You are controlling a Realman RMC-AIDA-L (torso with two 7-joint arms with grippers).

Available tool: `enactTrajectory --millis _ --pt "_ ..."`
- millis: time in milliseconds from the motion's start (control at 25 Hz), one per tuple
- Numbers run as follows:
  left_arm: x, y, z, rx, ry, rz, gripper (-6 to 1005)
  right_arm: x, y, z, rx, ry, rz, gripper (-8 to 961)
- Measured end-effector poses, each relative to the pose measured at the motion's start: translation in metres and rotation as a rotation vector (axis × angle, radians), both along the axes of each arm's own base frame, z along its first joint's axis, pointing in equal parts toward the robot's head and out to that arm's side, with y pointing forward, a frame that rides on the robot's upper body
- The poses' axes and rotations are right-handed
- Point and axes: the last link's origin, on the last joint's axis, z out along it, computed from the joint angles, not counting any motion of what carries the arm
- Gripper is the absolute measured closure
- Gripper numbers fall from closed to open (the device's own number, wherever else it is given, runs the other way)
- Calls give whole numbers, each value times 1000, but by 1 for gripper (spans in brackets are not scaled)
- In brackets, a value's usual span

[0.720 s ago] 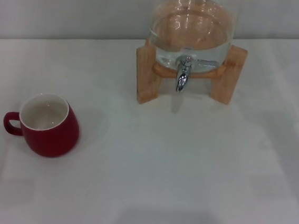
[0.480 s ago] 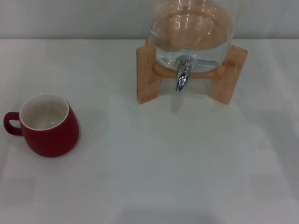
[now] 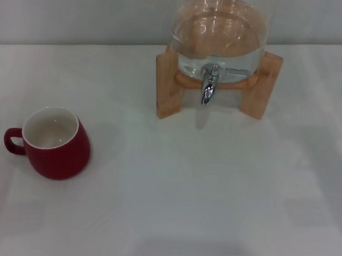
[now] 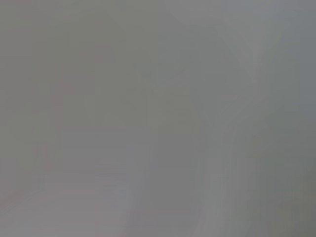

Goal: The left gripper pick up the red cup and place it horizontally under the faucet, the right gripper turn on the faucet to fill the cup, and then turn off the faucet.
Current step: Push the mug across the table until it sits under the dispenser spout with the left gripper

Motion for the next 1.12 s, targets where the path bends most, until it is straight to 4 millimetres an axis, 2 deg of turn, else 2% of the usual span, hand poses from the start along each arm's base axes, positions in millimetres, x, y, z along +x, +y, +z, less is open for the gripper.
enactTrajectory --millis 680,1120 --pt "7 -11 -23 -120 33 -49 486 -4 4 1 3 -2 15 111" --pt "5 -19 -27 -138 32 -47 487 -5 5 -1 -6 -4 19 112"
